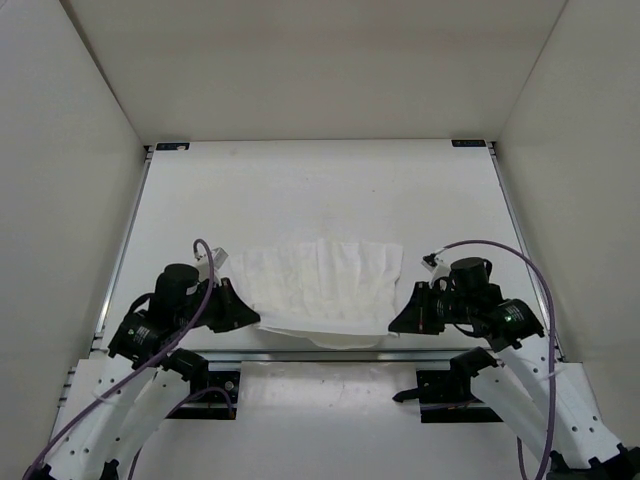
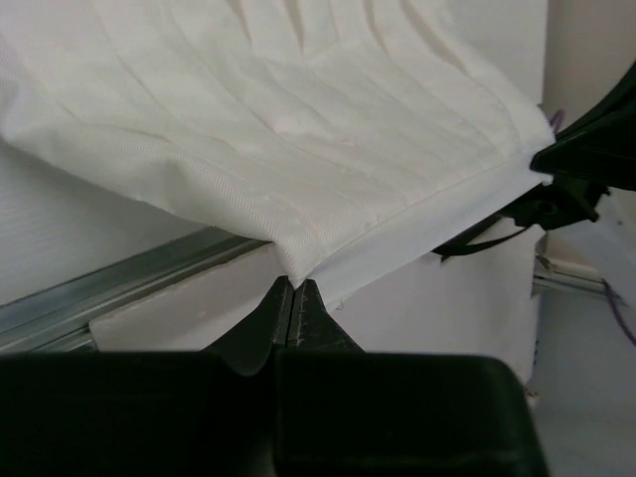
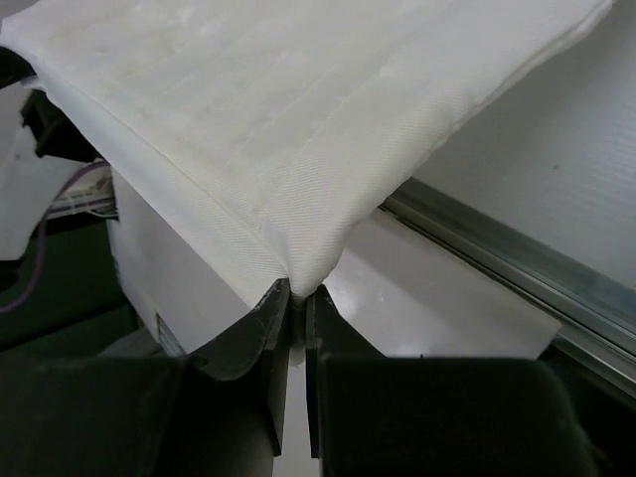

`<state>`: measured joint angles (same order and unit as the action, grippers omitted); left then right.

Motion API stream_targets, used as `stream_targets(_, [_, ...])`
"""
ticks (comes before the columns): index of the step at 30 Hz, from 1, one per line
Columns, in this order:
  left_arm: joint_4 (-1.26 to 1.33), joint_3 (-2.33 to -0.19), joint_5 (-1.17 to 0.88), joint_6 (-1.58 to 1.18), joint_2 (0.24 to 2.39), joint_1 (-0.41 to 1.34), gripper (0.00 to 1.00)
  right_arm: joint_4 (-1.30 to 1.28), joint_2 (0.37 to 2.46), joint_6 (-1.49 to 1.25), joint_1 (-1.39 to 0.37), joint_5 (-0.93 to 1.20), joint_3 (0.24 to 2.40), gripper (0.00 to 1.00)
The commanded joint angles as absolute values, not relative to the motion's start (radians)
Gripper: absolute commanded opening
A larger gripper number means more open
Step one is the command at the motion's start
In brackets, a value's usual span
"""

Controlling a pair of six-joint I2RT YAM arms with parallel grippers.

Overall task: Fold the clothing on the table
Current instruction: Fold the skirt

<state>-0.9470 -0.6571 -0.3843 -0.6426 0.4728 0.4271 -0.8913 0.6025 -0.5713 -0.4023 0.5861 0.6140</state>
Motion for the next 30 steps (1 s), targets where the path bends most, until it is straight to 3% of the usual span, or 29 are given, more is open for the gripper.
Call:
stream_targets(1, [-1.016,-0.752,-0.279,-0.58,0.518,0.351,0.0,-1.051,0.61,-0.468,-0.304,0.607,0.664,0.0])
stream_targets(8, [-0.763,-0.746,-0.262,-0.571,0.681,0.313,0.0,-0.841,0.732,-0.476,-0.23,0.689,0.7,0.0])
stream_targets(14, [-0.727,-0.796,-0.256,-0.552,0.752,0.291,0.0,-0.877,0.805,-0.446,-0.221,0.612,0.701,0.0])
stream_targets(22, [-0.86,-0.683,-0.256,-0.604,0.552,0.316,0.0,-1.04,0.652,-0.5,-0.296,0.568,0.712,0.0])
stream_targets(30, [-0.963,-0.727,-0.219,-0.62,0.48,0.333,0.0,-1.127,0.531,-0.532,-0.304,0.6,0.693,0.0])
